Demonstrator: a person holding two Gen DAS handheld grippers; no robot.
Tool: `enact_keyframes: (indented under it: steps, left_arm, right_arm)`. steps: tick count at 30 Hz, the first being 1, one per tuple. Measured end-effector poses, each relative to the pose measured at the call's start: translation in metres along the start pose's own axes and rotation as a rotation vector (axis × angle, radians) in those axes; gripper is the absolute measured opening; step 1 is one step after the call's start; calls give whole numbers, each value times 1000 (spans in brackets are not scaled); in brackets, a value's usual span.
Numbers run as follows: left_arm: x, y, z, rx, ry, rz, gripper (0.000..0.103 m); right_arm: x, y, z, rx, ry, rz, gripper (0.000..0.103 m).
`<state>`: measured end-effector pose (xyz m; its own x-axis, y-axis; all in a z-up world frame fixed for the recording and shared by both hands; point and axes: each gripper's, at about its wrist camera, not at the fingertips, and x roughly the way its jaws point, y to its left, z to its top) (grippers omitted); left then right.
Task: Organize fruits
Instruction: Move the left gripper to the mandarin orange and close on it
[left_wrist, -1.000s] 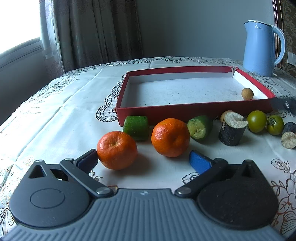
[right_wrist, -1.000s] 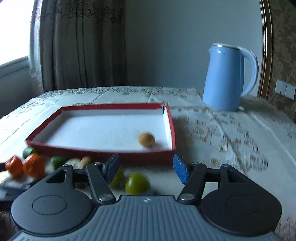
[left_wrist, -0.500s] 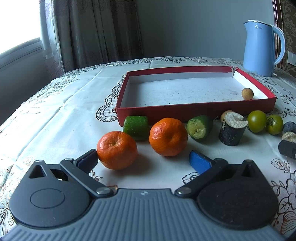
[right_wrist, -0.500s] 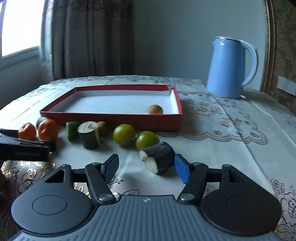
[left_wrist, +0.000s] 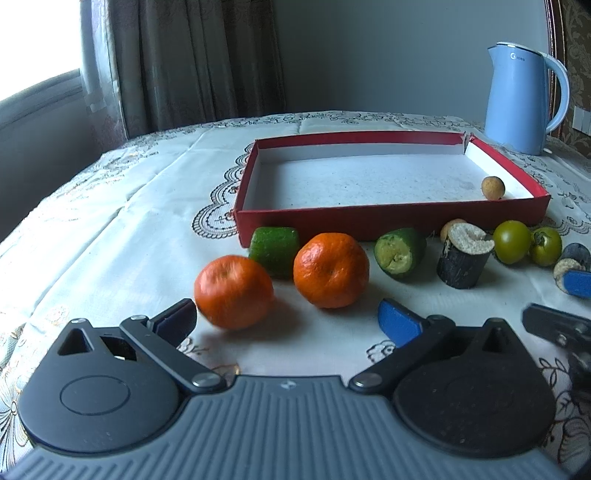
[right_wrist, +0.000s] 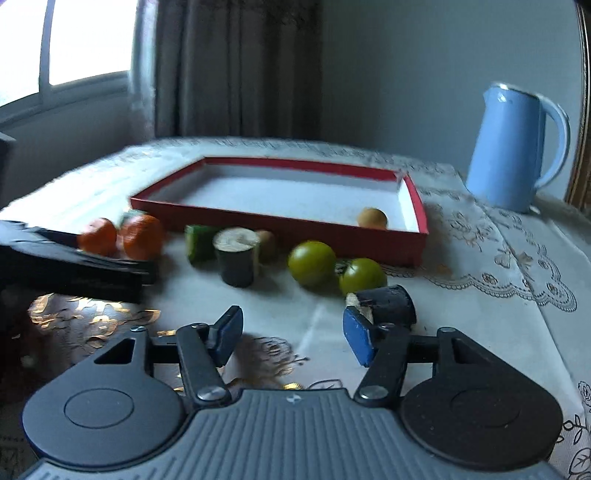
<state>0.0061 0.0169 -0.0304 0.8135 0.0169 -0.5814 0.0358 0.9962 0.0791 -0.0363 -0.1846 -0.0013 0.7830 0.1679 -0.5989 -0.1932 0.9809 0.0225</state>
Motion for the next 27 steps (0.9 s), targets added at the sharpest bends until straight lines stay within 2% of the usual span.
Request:
enact_keyframes:
  steps: [5,9,12,16,22,27]
  left_arm:
    - [-7,15,-5,-22,8,-18,103]
    - [-14,26,-7,-24,8,-1,103]
    - [-18,35,-7,-27,5,-12,103]
    - [-16,46,-3,-34,10,-44,103]
    - [-4,55,7,5,16,-6,103]
    - [9,65,10,-61,40,-21,103]
  right_arm:
    - [10,-11,4,72,30,-5,60]
    - [12,-12,4,74,38,0,67]
    - [14,-11,4,69,45,-21,76]
    - [14,-12,5,76,49,-18,81]
    - [14,-12,5,76,53,-26,83]
    - [15,-11,5,75,55,-30,84]
